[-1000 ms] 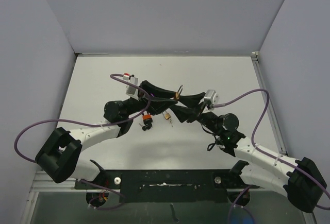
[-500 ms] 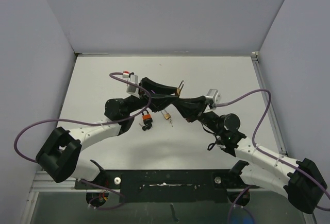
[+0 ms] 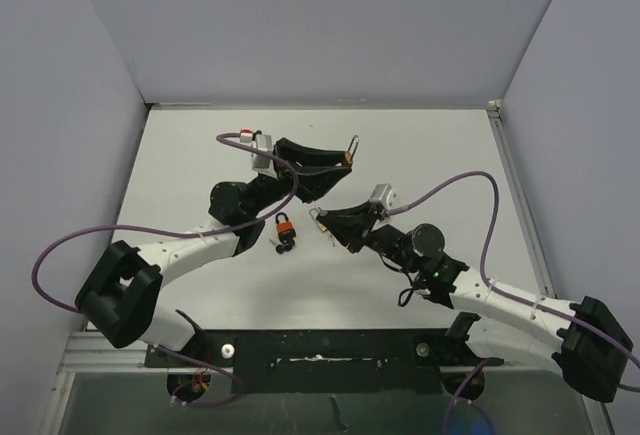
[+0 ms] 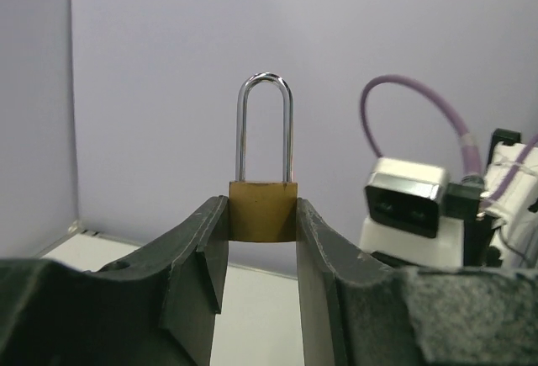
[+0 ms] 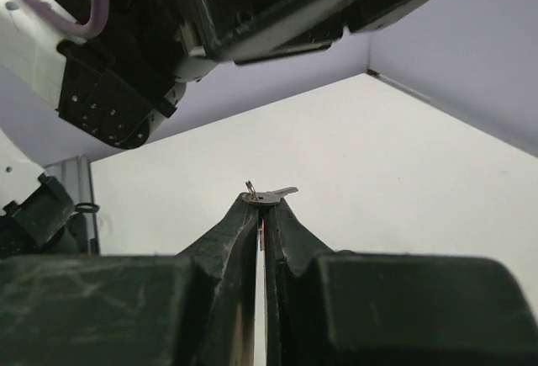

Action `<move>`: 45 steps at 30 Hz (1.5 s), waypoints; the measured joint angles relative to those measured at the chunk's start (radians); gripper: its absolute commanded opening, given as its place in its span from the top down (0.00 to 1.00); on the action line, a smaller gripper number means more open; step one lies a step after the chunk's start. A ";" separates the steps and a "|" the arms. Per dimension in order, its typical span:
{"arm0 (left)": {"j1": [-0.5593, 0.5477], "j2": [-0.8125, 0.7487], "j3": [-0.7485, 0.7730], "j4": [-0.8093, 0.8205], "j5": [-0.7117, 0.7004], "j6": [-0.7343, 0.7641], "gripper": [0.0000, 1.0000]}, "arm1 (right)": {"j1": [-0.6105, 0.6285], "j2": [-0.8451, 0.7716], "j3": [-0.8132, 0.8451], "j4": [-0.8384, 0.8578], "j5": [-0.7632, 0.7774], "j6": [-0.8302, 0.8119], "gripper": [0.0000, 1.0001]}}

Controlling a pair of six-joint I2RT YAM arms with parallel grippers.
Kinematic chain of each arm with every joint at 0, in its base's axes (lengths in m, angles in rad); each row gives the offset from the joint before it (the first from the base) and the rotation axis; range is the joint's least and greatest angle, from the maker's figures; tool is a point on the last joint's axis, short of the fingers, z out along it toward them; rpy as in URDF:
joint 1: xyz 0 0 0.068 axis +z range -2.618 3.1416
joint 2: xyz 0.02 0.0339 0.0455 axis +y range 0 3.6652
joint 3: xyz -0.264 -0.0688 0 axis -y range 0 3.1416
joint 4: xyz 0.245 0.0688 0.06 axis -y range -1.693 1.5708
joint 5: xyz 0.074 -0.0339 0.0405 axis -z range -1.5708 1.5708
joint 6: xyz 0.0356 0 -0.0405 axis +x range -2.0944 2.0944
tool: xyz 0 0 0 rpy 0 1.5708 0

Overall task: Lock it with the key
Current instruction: Lock the lock, then place the key at the center of the board, then place the lock at the center of the board.

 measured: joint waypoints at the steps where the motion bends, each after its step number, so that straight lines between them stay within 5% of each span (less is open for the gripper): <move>1: 0.000 -0.001 0.000 -0.024 -0.012 0.016 1.00 | 0.005 -0.023 0.000 -0.032 0.024 -0.014 1.00; 6: -0.008 -0.018 0.001 -0.275 -0.137 0.146 1.00 | 0.003 -0.205 0.016 -0.215 0.226 -0.084 1.00; 11: -0.105 -0.006 0.106 -0.680 -0.404 0.338 1.00 | -0.020 -0.270 0.131 -0.397 0.468 -0.146 1.00; 16: -0.163 0.129 0.298 -0.919 -0.590 0.439 1.00 | -0.080 -0.133 0.293 -0.570 0.623 -0.167 1.00; 22: -0.152 0.352 0.468 -1.146 -0.748 0.462 1.00 | -0.300 0.124 0.433 -0.789 0.606 -0.085 1.00; 29: -0.150 0.510 0.484 -1.264 -0.808 0.400 1.00 | -0.529 0.209 0.430 -0.949 0.484 0.046 1.00; 36: -0.141 0.602 0.526 -1.278 -0.766 0.274 1.00 | -0.532 0.248 0.406 -0.954 0.416 0.078 1.00; 45: -0.128 0.680 0.564 -1.260 -0.695 0.130 0.88 | -0.533 0.415 0.373 -0.914 0.377 0.095 1.00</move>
